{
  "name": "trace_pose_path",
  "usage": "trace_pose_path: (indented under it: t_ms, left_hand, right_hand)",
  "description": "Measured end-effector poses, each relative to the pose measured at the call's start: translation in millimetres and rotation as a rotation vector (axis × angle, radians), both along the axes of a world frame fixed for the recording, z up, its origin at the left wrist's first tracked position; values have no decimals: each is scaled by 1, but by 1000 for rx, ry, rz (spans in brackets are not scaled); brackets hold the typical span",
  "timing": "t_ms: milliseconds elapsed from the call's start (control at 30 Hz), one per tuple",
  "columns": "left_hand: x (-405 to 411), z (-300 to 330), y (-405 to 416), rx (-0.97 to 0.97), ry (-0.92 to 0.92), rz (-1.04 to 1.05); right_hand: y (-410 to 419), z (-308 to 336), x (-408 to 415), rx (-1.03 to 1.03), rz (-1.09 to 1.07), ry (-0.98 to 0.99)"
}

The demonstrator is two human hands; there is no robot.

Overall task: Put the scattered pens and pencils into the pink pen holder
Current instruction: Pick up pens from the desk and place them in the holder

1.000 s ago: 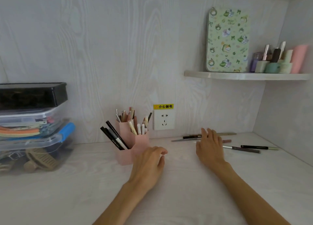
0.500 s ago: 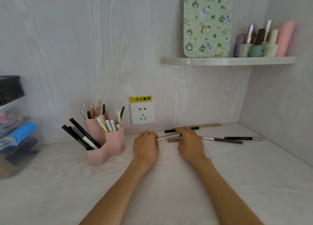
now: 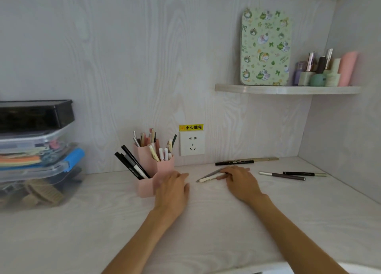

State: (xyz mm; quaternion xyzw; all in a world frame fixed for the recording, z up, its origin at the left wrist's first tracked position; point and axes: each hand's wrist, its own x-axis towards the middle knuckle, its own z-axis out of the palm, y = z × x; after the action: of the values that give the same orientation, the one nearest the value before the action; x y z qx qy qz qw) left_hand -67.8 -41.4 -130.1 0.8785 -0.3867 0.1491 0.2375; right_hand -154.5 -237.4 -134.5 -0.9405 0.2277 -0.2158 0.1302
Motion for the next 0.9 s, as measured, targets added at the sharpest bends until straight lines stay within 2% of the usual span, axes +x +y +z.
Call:
trace_pose_path:
  t_ms: [67, 167, 233, 400, 500, 633, 767, 900]
  left_hand:
    - [-2, 1, -13, 67, 59, -36]
    - [-2, 2, -34, 122, 63, -20]
    - [-1, 3, -43, 144, 59, 25]
    - [1, 0, -51, -52, 43, 72]
    - [4, 3, -60, -121, 25, -13]
    - [6, 17, -81, 117, 15, -113]
    - [-1, 25, -103, 398, -22, -2]
    - [-8, 26, -105, 503, -125, 54]
  right_hand:
    - [5, 1, 3, -24, -94, 55]
    - [5, 8, 3, -134, -286, 291]
    - [-1, 13, -2, -112, -311, 350]
    - [-8, 11, -16, -20, -198, 253]
    - [-12, 7, -16, -27, -225, 178]
    - [-19, 5, -14, -17, -217, 130]
    - [-28, -4, -12, 15, -175, 61]
    - [-33, -9, -11, 16, -162, 50]
